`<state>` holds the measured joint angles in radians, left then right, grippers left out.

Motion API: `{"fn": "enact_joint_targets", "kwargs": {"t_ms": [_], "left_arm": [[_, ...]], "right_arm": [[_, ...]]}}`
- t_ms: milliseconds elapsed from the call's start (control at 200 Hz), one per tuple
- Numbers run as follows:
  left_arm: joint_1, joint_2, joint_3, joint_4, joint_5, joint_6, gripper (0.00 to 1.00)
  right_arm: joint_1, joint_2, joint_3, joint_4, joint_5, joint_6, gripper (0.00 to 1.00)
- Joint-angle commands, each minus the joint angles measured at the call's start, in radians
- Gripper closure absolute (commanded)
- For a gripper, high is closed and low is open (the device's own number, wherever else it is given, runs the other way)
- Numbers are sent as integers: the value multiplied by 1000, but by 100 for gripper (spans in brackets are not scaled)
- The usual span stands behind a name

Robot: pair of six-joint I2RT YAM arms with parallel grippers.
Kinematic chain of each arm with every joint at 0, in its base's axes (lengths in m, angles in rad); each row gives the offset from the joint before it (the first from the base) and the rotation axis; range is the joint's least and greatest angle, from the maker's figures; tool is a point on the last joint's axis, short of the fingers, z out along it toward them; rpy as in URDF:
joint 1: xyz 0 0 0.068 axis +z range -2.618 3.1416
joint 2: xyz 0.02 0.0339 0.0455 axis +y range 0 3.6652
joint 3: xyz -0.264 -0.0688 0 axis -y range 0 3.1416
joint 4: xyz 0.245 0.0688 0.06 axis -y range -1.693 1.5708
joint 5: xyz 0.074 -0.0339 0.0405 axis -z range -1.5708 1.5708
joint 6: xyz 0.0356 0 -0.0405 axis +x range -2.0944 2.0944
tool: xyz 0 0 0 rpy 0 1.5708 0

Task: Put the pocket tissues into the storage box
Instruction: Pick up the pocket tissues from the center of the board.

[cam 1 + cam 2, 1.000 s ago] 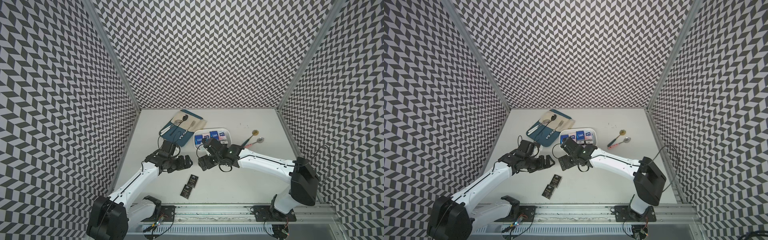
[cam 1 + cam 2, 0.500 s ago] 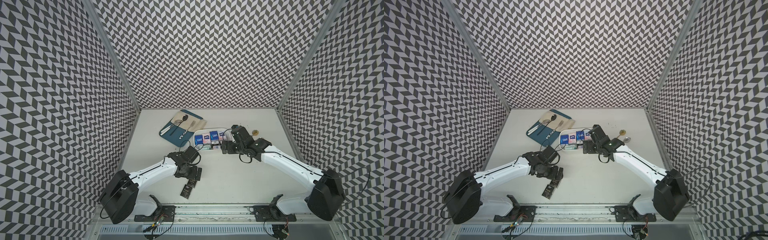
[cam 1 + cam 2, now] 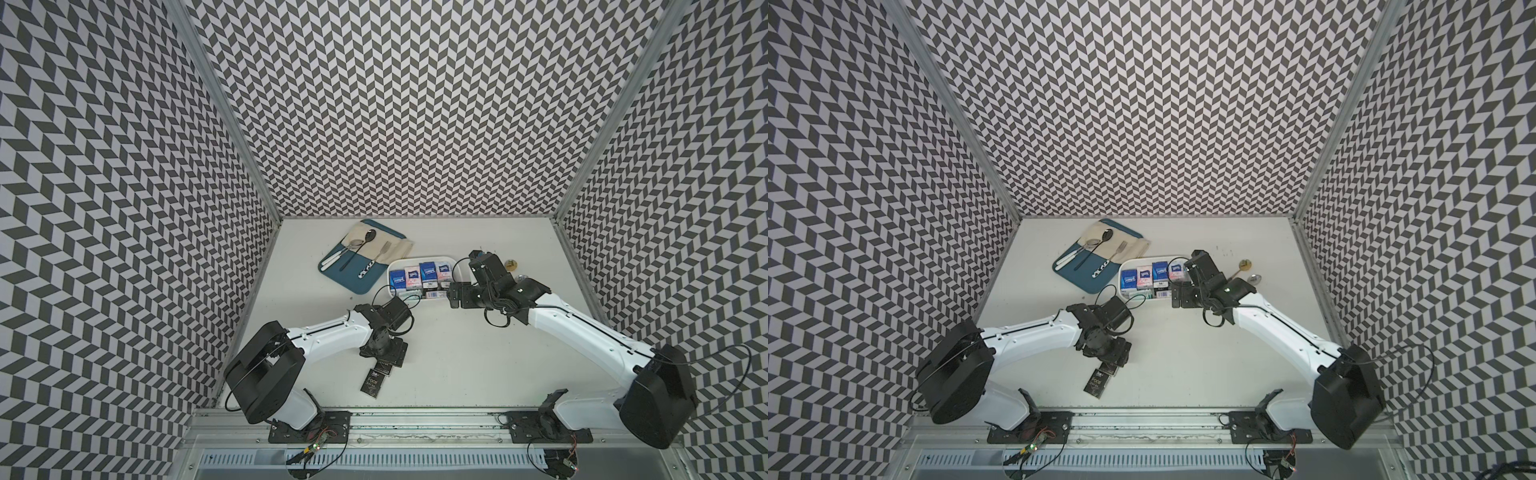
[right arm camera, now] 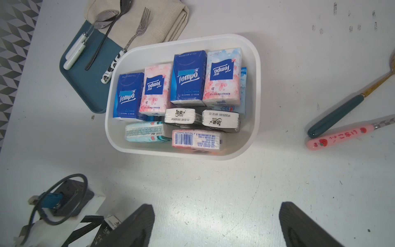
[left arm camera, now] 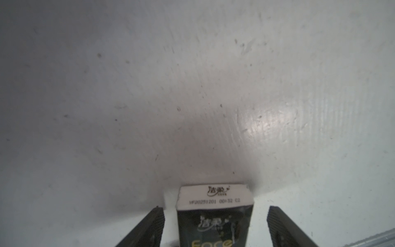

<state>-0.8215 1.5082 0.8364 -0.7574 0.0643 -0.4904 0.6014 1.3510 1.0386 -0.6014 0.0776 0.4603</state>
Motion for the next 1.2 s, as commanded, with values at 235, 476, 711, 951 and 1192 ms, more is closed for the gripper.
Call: {"fn": "enact_joint_targets", "kwargs": {"t_ms": [235, 476, 711, 951, 1192], "left_arm": [[-15, 58, 27, 1, -40, 5, 39], [-33, 72, 49, -9, -79, -6, 55], [-31, 36, 145, -70, -135, -6, 60], [-1, 4, 335, -91, -174, -21, 60], [36, 15, 446, 135, -229, -73, 60]], "right_arm": [[-22, -17, 9, 6, 18, -18, 4], [-38, -34, 9, -3, 26, -22, 4], [-56, -26, 7, 5, 29, -28, 4], [-94, 3, -7, 41, 18, -32, 5], [-145, 29, -2, 61, -8, -44, 5]]}}
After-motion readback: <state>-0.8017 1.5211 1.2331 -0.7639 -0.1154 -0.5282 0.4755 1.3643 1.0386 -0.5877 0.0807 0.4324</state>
